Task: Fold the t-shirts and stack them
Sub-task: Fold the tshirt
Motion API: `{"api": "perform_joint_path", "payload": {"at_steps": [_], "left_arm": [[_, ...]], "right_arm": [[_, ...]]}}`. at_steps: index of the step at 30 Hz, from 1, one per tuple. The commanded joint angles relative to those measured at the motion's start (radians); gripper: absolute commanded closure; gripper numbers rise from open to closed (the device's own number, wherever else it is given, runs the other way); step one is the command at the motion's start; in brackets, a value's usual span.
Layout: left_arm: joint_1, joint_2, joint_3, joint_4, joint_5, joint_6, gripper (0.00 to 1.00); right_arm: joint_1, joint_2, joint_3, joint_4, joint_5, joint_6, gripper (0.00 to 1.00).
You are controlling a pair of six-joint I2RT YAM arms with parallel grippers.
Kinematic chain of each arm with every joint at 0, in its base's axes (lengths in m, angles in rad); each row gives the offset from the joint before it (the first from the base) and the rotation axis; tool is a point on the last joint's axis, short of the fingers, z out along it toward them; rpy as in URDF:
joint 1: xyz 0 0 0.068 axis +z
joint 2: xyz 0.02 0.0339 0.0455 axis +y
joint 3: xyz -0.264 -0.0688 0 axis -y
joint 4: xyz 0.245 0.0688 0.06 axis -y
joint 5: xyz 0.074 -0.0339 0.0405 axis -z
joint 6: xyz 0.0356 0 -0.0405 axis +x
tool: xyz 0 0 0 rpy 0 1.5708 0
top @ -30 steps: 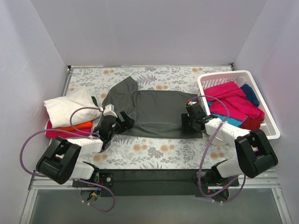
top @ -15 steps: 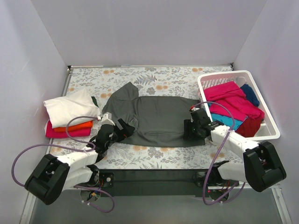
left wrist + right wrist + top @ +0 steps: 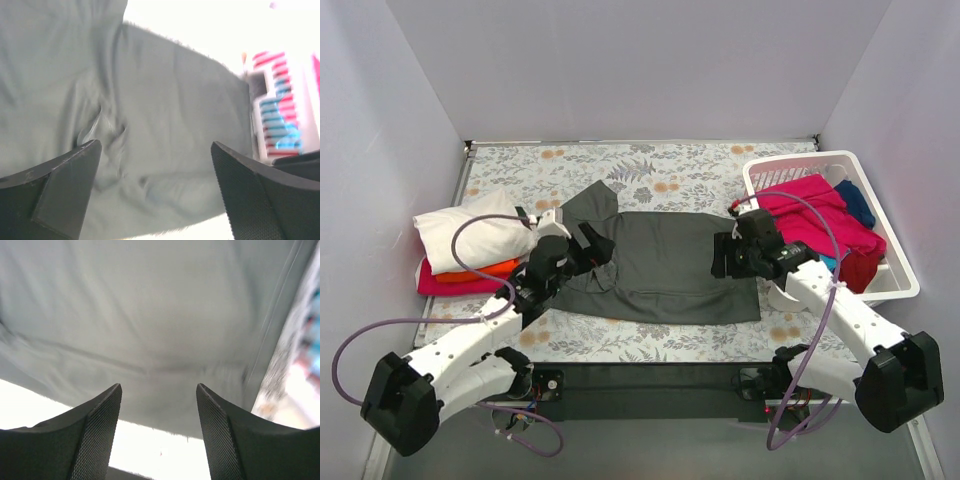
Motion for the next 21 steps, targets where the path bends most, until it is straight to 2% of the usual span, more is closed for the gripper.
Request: {"api": "perform_joint_path", "payload": {"at_steps": [1, 3, 4, 5, 6, 8, 12, 15, 21], "left_arm": [[-0.004, 0.109, 0.165, -0.02, -0.138, 0.139, 0.11], [0.03, 0.226, 0.26, -0.011, -0.161, 0.2, 0.08], [0.053, 0.29, 0.37, -0.018, -0.144, 0.231, 0.08], [0.097, 0.426, 0.421, -0.02, -0.125, 0.247, 0.08], [0.117, 0.487, 0.466, -0.011, -0.106, 0.257, 0.08], [0.155, 0.653, 0.599, -0.003, -0.107, 0.302, 0.1], [0.199, 0.887, 0.837, -0.015, -0.13, 0.368, 0.13], [0.214, 1.022, 0.974, -0.026, -0.173, 0.44, 0.15], [0.255, 1.164, 1.106, -0.003, -0.184, 0.507, 0.19]], "right_arm": [[0.0, 0.031, 0.152, 0.018, 0.067, -0.067, 0.44], [-0.002, 0.063, 0.224, 0.045, 0.068, -0.093, 0.44], [-0.002, 0.095, 0.243, 0.056, 0.061, -0.101, 0.44], [-0.003, 0.111, 0.267, 0.064, 0.055, -0.104, 0.44], [-0.003, 0.126, 0.303, 0.071, 0.031, -0.105, 0.44], [-0.003, 0.157, 0.326, 0.113, -0.001, -0.113, 0.44], [-0.013, 0.177, 0.344, 0.165, -0.032, -0.119, 0.44], [-0.02, 0.172, 0.329, 0.194, -0.066, -0.125, 0.44], [-0.03, 0.128, 0.268, 0.235, -0.098, -0.133, 0.44]]}}
